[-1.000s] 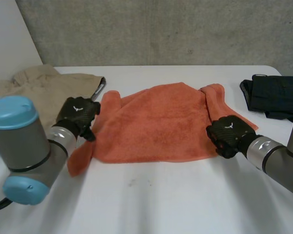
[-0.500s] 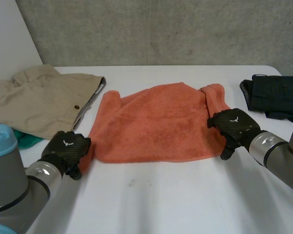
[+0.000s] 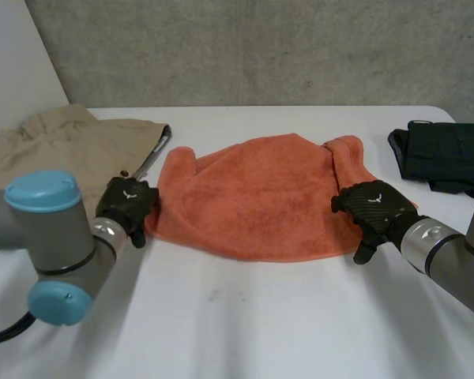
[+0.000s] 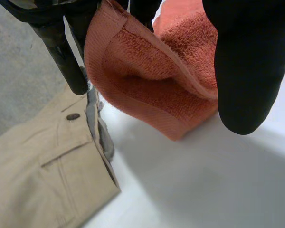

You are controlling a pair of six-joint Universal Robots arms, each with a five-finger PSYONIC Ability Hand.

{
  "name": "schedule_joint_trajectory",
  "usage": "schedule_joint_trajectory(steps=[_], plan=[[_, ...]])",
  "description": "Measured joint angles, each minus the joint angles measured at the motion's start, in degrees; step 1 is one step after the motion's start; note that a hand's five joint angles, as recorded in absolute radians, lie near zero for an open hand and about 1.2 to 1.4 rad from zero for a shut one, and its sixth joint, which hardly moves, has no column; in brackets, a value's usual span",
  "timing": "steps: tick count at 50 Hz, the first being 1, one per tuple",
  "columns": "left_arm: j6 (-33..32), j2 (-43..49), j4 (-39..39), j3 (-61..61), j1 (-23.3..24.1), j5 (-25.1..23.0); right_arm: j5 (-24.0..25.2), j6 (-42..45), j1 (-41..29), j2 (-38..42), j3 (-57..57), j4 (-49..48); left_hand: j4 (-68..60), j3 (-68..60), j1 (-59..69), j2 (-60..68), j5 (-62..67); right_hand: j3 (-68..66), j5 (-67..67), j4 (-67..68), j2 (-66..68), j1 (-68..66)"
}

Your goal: Fold the laundry.

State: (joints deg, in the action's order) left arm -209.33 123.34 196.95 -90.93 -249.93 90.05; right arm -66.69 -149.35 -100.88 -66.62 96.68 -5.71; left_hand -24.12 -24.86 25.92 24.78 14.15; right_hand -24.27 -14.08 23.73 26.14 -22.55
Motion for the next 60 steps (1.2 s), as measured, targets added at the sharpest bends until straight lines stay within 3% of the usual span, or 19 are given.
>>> schedule_joint_trajectory(steps=[12,13,14,17,21,27,33,37,44,51,57,60], plan=[[-11.76,6.86,1.62,6.32,-0.3,-0.35,-0.01,0.29,0.15,0.02,-0.23,-0.07,-6.66,-5.78,4.39,5.74,6.7,0.0,0.0,0.0,0.0,0.0],[-12.31,7.24,1.67,6.78,-0.34,-0.43,-0.22,0.24,0.23,0.05,-0.51,-0.09,-23.37,-22.44,23.69,22.61,22.88,0.0,0.05,0.0,0.0,0.0],[-12.55,7.44,1.68,7.06,-0.36,-0.5,-0.29,0.21,0.28,0.06,-0.63,-0.09,-31.89,-30.76,32.69,31.08,31.15,0.0,0.06,0.0,0.0,0.0],[-12.68,7.46,1.69,7.46,-0.34,-0.63,-0.76,-0.11,1.19,0.09,-1.7,-0.04,-42.72,-40.66,38.34,41.58,40.08,4.8,4.68,-4.77,-5.71,5.39],[-11.46,5.62,1.41,6.99,-0.18,-0.6,-1.13,-0.49,3.8,-0.01,-3.83,0.63,-44.36,-41.86,38.34,42.92,40.18,11.89,9.92,-10.44,-13.17,10.96],[-6.89,-1.36,-0.31,4.7,-0.01,-0.5,-0.95,-0.26,7.86,-0.08,-7.95,5.34,-44.36,-41.94,38.34,43.05,40.18,12.14,10.0,-10.47,-13.36,11.05],[-1.28,-11.3,-7.66,3.29,0.05,-0.85,0.07,-0.01,10.52,0.09,-11.51,12.62,-44.37,-41.95,38.34,43.1,40.18,12.14,9.98,-10.47,-13.36,11.05],[2.62,-18.14,-17.11,4.7,0.12,-2.95,2.68,-1.0,11.33,0.58,-11.88,17.8,-44.47,-42.28,38.34,43.31,40.18,12.14,10.0,-10.47,-13.36,11.05],[7.92,-22.44,-25.29,8.18,0.16,-6.15,3.64,-7.05,7.58,0.92,-7.67,13.99,-44.6,-42.28,38.34,43.32,40.18,12.14,10.0,-10.47,-13.36,11.05],[17.14,-25.58,-31.23,14.02,0.33,-9.58,3.09,-20.9,-2.12,0.96,-2.15,2.81,-44.6,-42.28,38.34,43.32,40.18,12.14,10.0,-10.47,-13.36,11.05],[21.85,-28.26,-31.94,17.23,0.41,-11.46,-0.65,-31.97,-11.44,2.43,-1.99,-6.23,-44.61,-42.54,38.34,43.49,40.18,12.14,10.0,-10.47,-13.36,11.05],[23.32,-30.04,-31.85,18.02,0.38,-11.82,-6.33,-37.19,-16.82,5.29,-3.92,-12.0,-44.61,-42.54,38.34,43.49,40.18,12.14,9.99,-10.47,-13.36,11.05]])
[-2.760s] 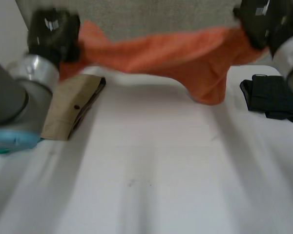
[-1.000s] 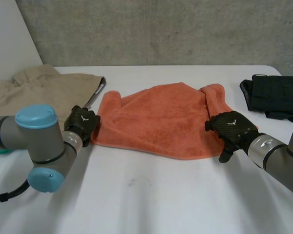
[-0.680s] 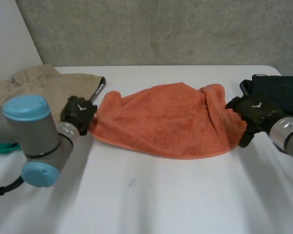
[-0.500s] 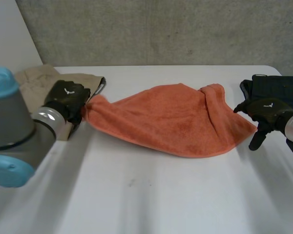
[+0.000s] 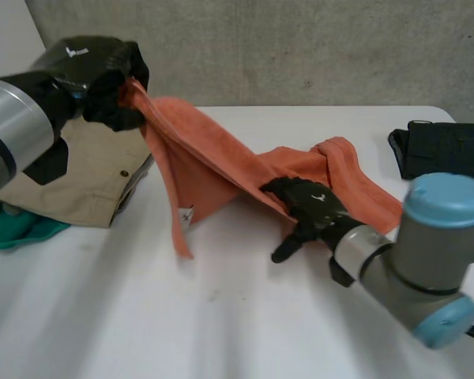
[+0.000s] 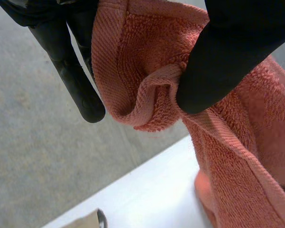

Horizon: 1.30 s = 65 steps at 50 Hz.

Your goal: Fold the laundry.

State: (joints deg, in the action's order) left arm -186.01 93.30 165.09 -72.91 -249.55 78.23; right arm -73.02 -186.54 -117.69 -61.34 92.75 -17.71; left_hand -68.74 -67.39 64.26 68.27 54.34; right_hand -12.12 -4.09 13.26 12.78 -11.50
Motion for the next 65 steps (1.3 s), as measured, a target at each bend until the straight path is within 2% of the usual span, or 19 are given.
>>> schedule_joint_trajectory(steps=[7,11,13,15,17,20,22,28,38,42,46,52,65], plan=[[0.54,-2.39,0.21,0.09,-0.41,0.01,-8.64,-0.12,-1.8,6.87,-5.95,-3.54,0.0,0.0,0.0,0.0,0.0,-0.9,-0.18,0.12,0.16,-0.2],[0.43,-3.69,0.23,0.01,-0.79,0.02,-9.53,2.22,1.51,8.62,-7.47,-3.08,0.0,0.0,0.0,0.0,0.0,-3.99,-2.48,2.43,3.02,-1.71],[0.35,-4.52,0.24,-0.03,-1.24,0.0,-8.02,8.0,9.35,9.98,-8.74,-1.15,0.0,-0.29,0.0,0.12,0.0,-8.16,-5.54,6.75,6.19,-5.59],[0.3,-5.02,0.23,-0.08,-1.85,-0.07,-6.86,10.09,11.83,10.19,-9.04,-0.32,-0.01,-0.43,0.0,0.26,0.0,-9.11,-6.53,7.77,6.88,-6.45],[0.27,-5.44,0.24,-0.13,-2.89,-0.12,-3.67,14.31,16.59,10.48,-9.78,1.73,-0.01,-0.44,0.0,0.28,0.0,-10.89,-7.91,9.48,8.7,-7.98],[0.27,-5.69,0.23,-0.22,-4.12,-0.19,-1.49,16.25,18.82,10.62,-10.51,3.04,-0.01,-0.44,0.0,0.28,0.0,-12.79,-9.94,11.55,10.99,-9.84],[0.27,-5.78,0.23,-0.32,-5.44,-0.25,1.67,18.08,21.25,11.3,-12.34,5.28,-0.01,-0.44,0.0,0.28,0.0,-18.96,-15.7,17.79,18.17,-15.16],[0.29,-5.55,0.24,-0.46,-6.62,-0.28,3.47,18.32,21.68,13.66,-15.37,9.17,-0.01,-0.44,0.0,0.28,0.0,-30.03,-26.66,28.84,29.58,-24.63],[0.16,-4.53,0.34,-0.53,-7.61,-0.2,3.95,17.97,21.08,12.56,-16.64,14.55,-0.02,-0.44,-0.01,0.28,0.0,-17.69,-16.24,16.7,17.44,-14.9],[0.09,-3.77,0.38,-0.3,-8.72,-0.18,5.25,17.98,21.09,11.18,-16.18,15.77,-0.01,-0.44,-0.01,0.28,0.0,-17.38,-15.81,16.3,17.12,-14.67],[0.01,-2.23,0.5,0.24,-9.8,-0.14,9.06,18.26,21.03,9.95,-15.36,18.84,-0.02,-0.44,-0.01,0.28,0.0,-17.33,-15.57,16.2,17.1,-14.67],[0.0,0.2,0.62,1.43,-10.26,-0.08,12.2,18.56,20.67,10.29,-14.64,21.9,-0.02,-0.44,-0.01,0.28,0.0,-17.34,-15.57,16.21,17.12,-14.67],[0.06,2.72,0.62,4.06,-11.63,0.08,12.1,19.99,19.94,15.48,-17.69,21.74,-0.02,-0.44,-0.01,0.28,0.0,-23.57,-20.38,22.25,23.08,-19.03]])
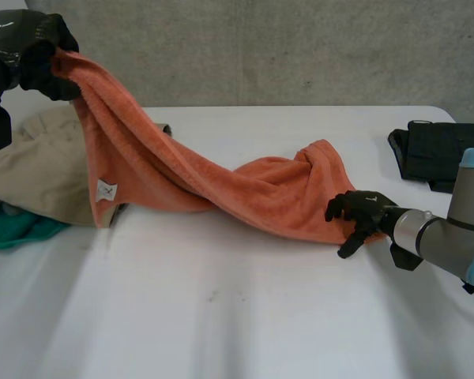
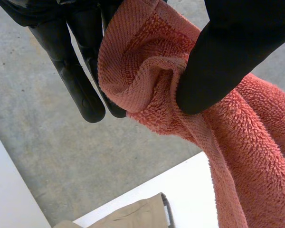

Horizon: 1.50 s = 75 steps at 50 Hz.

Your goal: Fold the laundry.

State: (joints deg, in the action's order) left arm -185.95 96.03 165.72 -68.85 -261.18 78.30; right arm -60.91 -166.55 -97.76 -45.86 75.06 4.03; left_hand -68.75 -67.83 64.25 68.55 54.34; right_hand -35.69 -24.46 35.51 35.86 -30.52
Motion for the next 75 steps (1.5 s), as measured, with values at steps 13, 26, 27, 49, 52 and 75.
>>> schedule_joint_trajectory(steps=[13,26,27,49,52,75], plan=[[-0.02,-0.08,-0.08,-0.35,-1.24,-0.06,-2.15,0.04,-1.42,0.83,-3.94,-1.54,0.0,0.0,0.0,0.0,0.0,-30.91,-17.71,32.12,30.07,-14.36],[-0.02,-0.11,-0.13,-1.11,-1.18,-0.08,-2.78,0.26,-1.29,1.69,-5.41,-2.03,0.0,0.0,0.0,0.0,0.0,-12.45,-14.45,12.79,12.52,-10.81],[-0.02,-0.09,-0.13,-1.11,-1.19,-0.08,-2.84,0.3,-1.29,2.07,-5.54,-2.0,0.0,0.0,0.0,0.0,0.0,-11.61,-13.71,11.99,11.84,-10.3],[-2.96,-0.87,-2.46,-7.78,-1.16,-0.28,-4.89,17.3,2.17,-18.26,-2.03,11.54,0.0,0.0,0.0,0.0,0.0,-32.42,-32.32,32.5,31.33,-26.58],[-7.61,-1.44,-4.54,-11.07,-1.01,-0.42,-5.38,26.85,4.21,-25.5,-2.32,20.66,0.0,0.0,0.0,0.0,0.0,-32.42,-32.32,32.51,31.33,-26.58],[-19.03,18.0,-4.29,-11.13,2.67,-0.32,-14.97,36.74,0.48,-20.1,-5.82,32.28,0.0,0.0,0.0,0.0,0.0,-32.42,-32.32,32.52,31.33,-26.58]])
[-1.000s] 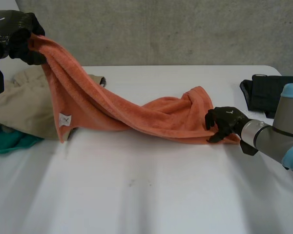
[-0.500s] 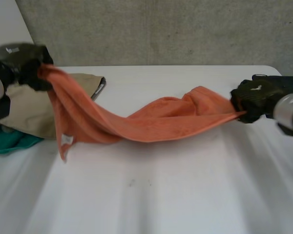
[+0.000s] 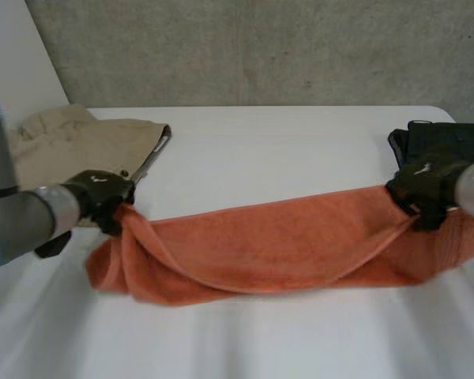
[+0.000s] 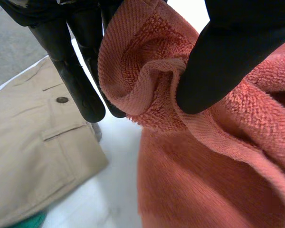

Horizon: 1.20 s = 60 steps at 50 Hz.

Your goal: Fold the laundry.

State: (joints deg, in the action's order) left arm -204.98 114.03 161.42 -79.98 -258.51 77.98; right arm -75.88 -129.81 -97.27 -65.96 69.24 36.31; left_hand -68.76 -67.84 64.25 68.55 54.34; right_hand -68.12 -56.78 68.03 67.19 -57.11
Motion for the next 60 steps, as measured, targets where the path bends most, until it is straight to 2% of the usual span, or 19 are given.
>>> schedule_joint_trajectory(steps=[4,9,12,13,14,16,19,20,21,24,33,36,39,42,50,56,57,60], plan=[[0.11,9.02,3.38,10.95,2.31,2.75,-2.82,-2.45,-2.02,10.05,-7.91,-5.07,0.0,0.0,0.0,0.0,0.0,0.0,0.0,0.0,0.0,0.0],[-0.18,15.14,11.15,25.88,4.35,7.34,-3.76,-8.64,-2.69,14.36,-18.56,-17.63,-0.01,0.0,0.0,0.0,0.0,0.0,0.0,0.0,0.0,0.0],[-0.26,16.23,20.35,34.16,5.09,9.22,-4.04,-13.52,-2.67,13.44,-23.95,-29.53,-0.01,0.0,0.0,0.0,0.0,0.0,0.0,0.0,0.0,0.0],[-0.26,16.21,20.96,34.56,5.12,9.3,-4.08,-13.95,-2.66,13.24,-24.31,-30.69,-0.01,0.0,0.0,0.0,0.0,0.0,0.0,0.0,0.0,0.0],[-0.23,15.77,26.46,37.58,5.34,9.81,-4.35,-16.06,-2.61,11.9,-25.88,-37.15,-0.01,0.0,0.0,0.0,0.0,0.0,0.0,0.0,0.0,-0.01],[-0.14,14.75,31.99,39.63,5.51,10.09,-4.85,-17.85,-2.56,10.15,-26.88,-43.91,-0.01,0.0,0.0,0.0,0.0,0.0,-0.03,0.0,0.0,-0.2],[-0.06,13.89,35.29,40.49,5.6,10.19,-4.96,-18.15,-2.54,9.77,-27.01,-45.17,-0.01,0.0,0.0,0.0,0.0,0.0,-0.03,0.0,0.0,-0.2],[0.24,12.04,40.11,41.08,5.76,10.29,-5.9,-19.87,-2.53,6.53,-27.29,-53.28,-0.01,0.0,0.0,0.0,0.0,0.0,-0.39,0.0,0.0,-0.35],[0.37,11.55,40.89,40.98,5.8,10.3,-6.05,-20.05,-2.53,5.91,-27.18,-54.2,-0.01,0.0,0.0,0.0,0.0,0.0,-0.43,0.0,0.0,-0.35],[0.93,10.27,41.83,39.9,5.83,10.28,-6.23,-20.38,-2.54,4.26,-26.3,-55.36,-0.01,0.0,0.0,0.0,0.0,0.0,-0.49,0.0,0.0,-0.35],[5.6,3.08,39.26,22.43,4.7,9.81,-3.29,-20.66,-2.44,-0.65,-14.57,-52.24,-0.03,-0.02,0.0,0.0,0.0,0.0,-0.51,0.0,0.0,-0.35],[6.38,1.48,38.61,14.31,4.67,9.36,-1.06,-20.64,-2.25,-1.35,-8.24,-48.43,-0.16,-0.18,0.0,0.14,0.0,14.45,12.84,-14.37,-13.98,12.5],[6.56,-0.01,38.36,9.22,4.95,8.92,0.74,-20.64,-2.09,-1.12,-3.43,-43.95,-0.2,-0.19,0.0,0.16,0.0,40.33,39.16,-40.2,-39.97,34.15],[6.49,-1.92,38.23,6.6,5.7,8.53,1.64,-20.68,-2.11,-0.07,-0.91,-40.43,-0.2,-0.19,0.0,0.16,0.0,53.85,52.0,-53.55,-52.87,44.37],[5.99,-12.08,36.93,4.4,9.63,7.66,2.35,-23.44,-2.92,5.26,0.84,-35.04,-0.2,-0.19,0.0,0.16,0.0,56.01,52.93,-54.68,-54.32,45.54],[5.91,-19.49,34.1,4.57,10.89,7.18,2.75,-30.32,-4.95,8.18,0.1,-35.92,-0.2,-0.19,0.0,0.16,0.0,56.01,52.93,-54.68,-54.32,45.54],[5.91,-21.98,32.73,4.8,11.18,6.66,2.93,-34.28,-6.31,9.44,-0.24,-36.87,-0.2,-0.19,0.0,0.16,0.0,56.01,52.93,-54.69,-54.32,45.54],[5.93,-24.87,31.05,5.11,11.6,5.59,3.23,-38.89,-8.13,10.84,-0.57,-37.95,-0.2,-0.19,0.0,0.16,0.0,56.01,52.93,-54.69,-54.32,45.54]])
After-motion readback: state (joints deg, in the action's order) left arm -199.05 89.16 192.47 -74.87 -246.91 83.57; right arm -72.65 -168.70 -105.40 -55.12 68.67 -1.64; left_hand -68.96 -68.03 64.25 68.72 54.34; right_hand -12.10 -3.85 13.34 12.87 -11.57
